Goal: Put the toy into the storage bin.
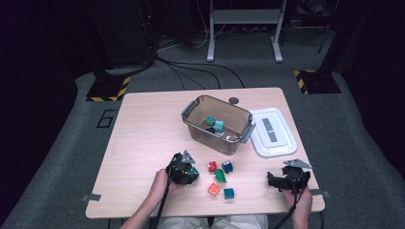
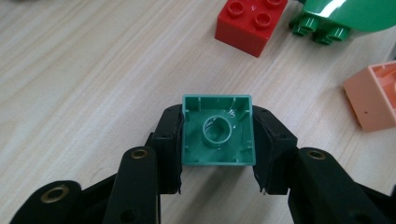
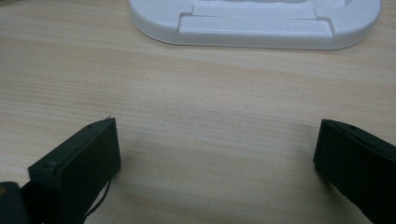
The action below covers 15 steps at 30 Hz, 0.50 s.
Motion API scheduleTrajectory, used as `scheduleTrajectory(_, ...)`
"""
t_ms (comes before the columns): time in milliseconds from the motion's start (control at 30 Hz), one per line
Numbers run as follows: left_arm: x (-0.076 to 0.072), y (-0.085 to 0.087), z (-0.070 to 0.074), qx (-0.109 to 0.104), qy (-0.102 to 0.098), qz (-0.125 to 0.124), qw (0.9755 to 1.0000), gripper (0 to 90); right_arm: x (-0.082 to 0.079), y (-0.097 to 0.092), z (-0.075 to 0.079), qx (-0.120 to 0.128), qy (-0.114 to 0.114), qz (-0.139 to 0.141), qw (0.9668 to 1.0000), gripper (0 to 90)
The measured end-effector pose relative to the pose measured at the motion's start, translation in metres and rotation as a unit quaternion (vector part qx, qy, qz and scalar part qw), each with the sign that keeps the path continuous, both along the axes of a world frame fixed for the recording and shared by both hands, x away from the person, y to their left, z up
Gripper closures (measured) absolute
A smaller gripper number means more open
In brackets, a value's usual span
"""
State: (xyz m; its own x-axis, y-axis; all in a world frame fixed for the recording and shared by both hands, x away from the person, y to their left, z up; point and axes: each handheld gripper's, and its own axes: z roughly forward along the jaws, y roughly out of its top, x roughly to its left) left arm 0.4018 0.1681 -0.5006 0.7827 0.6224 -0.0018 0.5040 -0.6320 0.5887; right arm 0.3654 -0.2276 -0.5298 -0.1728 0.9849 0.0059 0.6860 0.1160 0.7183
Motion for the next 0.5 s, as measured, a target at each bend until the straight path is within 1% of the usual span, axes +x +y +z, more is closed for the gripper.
scheduleTrajectory(100,0.002,0.001,0.004,-0.002,0.0,0.003,1.0,58.4,0.0,0.0,0.0,-0.001,0.0,0.002,1.0,0.0)
scheduleTrajectory(133,0.005,0.003,0.008,-0.005,-0.003,0.002,1.0,58.5,0.0,0.0,0.0,-0.001,0.0,0.001,1.0,0.0)
scheduleTrajectory(167,0.005,0.003,0.008,-0.005,-0.003,0.002,1.0,58.5,0.0,0.0,0.0,-0.001,0.0,0.001,1.0,0.0)
scheduleTrajectory(200,0.007,0.003,0.011,-0.006,-0.007,0.004,1.0,58.5,0.0,0.0,0.0,-0.001,0.0,0.001,1.0,0.0)
scheduleTrajectory(233,0.008,0.004,0.014,-0.004,-0.006,0.003,1.0,58.5,0.0,0.0,0.0,-0.001,0.0,0.001,1.0,0.0)
scheduleTrajectory(333,0.011,0.005,0.016,-0.007,-0.011,0.006,0.9999,58.5,0.0,0.0,0.0,-0.001,0.0,0.002,1.0,0.0)
scheduleTrajectory(367,0.012,0.006,0.017,-0.005,-0.008,0.006,0.9999,58.5,0.0,0.0,0.0,-0.001,0.0,0.002,1.0,0.0)
scheduleTrajectory(400,0.014,0.007,0.019,-0.005,-0.012,0.01,0.9999,58.6,0.0,0.0,0.0,-0.001,0.0,0.002,1.0,0.0)
scheduleTrajectory(500,0.017,0.01,0.022,-0.004,-0.01,0.011,0.9999,58.5,0.0,0.0,0.0,-0.001,0.0,0.002,1.0,0.0)
